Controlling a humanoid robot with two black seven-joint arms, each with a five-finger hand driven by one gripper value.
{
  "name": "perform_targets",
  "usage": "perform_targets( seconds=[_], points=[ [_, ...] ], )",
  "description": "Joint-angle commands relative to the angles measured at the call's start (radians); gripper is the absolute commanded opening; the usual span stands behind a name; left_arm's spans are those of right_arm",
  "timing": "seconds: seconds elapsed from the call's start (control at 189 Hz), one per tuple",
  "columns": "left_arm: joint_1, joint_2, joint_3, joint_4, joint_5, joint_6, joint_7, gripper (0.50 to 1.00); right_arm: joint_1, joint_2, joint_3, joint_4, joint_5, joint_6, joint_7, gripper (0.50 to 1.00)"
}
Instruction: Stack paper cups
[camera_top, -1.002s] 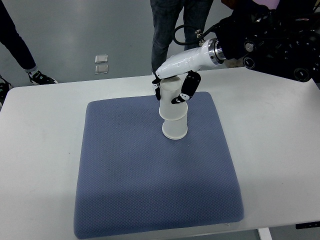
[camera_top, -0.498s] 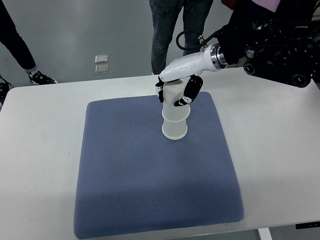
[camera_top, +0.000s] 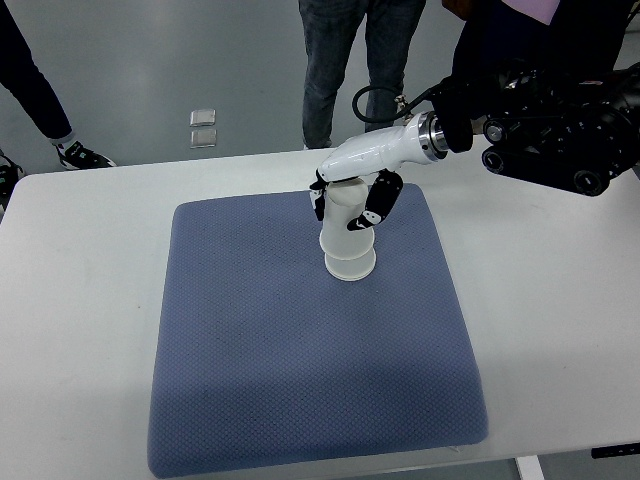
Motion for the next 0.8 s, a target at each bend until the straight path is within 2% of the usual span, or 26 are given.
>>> perform_targets(
  seconds=[0.0, 0.058, 0.127, 0.451, 0.636, 0.795],
  points=[
    [0.0, 0.0, 0.0, 0.0, 0.0, 0.0, 0.0, 1.0, -0.001, 0.0, 0.004, -0.002, 0.007, -0.005, 0.0, 0.86],
    [0.0, 0.0, 0.0, 0.0, 0.0, 0.0, 0.0, 1.0, -0.002, 0.0, 0.02, -0.003, 0.007, -0.005, 0.0, 0.866],
    [0.0, 0.0, 0.0, 0.0, 0.0, 0.0, 0.0, 1.0, -0.002, 0.0, 0.041, -0.013, 0.007, -0.003, 0.0, 0.897],
    [0.0, 0.0, 0.0, 0.0, 0.0, 0.0, 0.0, 1.0, -0.002, -0.006, 0.073, -0.029, 0.013, 0.003, 0.0, 0.905],
    [0.0, 0.0, 0.0, 0.0, 0.0, 0.0, 0.0, 1.0, -0.067, 0.0, 0.21, -0.123, 0.13, 0.031, -0.018, 0.905],
    [0.0, 0.0, 0.0, 0.0, 0.0, 0.0, 0.0, 1.0, -0.134, 0.034, 0.299, -0.255, 0.375, 0.025, -0.06, 0.905]
  ],
)
